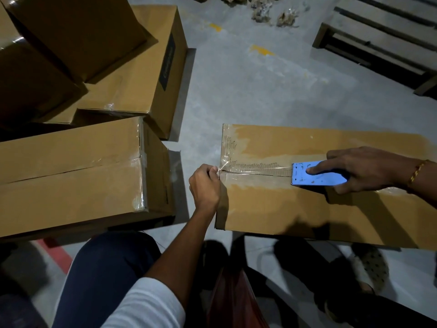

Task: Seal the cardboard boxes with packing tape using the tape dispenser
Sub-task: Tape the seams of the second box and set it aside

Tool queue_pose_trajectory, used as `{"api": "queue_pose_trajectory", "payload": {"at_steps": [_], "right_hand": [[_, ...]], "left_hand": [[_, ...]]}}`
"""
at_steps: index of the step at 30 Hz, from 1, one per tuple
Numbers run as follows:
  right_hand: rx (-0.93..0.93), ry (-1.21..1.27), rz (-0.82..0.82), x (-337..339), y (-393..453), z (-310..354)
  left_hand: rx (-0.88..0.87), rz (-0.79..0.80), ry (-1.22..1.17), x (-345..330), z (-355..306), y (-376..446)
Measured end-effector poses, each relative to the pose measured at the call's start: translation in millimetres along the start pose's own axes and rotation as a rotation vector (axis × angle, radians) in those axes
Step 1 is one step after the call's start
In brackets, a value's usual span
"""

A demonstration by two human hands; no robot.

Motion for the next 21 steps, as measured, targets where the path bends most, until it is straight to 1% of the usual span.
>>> {"api": "queue_pose_trajectory", "payload": {"at_steps": [13,16,18,21], "right_hand": [[-0.006,0.008,0.018,-3,4,-1],[-0.005,0.011,0.03,-2,5,0],[-0.004,0.013,0.035,-2,6,1],[-0.008,0.017,0.04,-3,6,1]], "left_hand": [[0.05,-0.024,0.023,-14,9,0],[0.121,-0.031,0.088,-13,0,-3],[0.215,-0.009,0.152,-14,-6,-2],[0.328,0.047,0.184,-15,-12,3]]}}
Point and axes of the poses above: each hand's wrist, its own y-axis towards the middle knuckle, its own x-axis out of the back of the hand, z = x × y, the point moved 3 cm from there along y, towards the middle knuckle, and after that the axes turned 3 degrees about y, right-handed, at the moved point
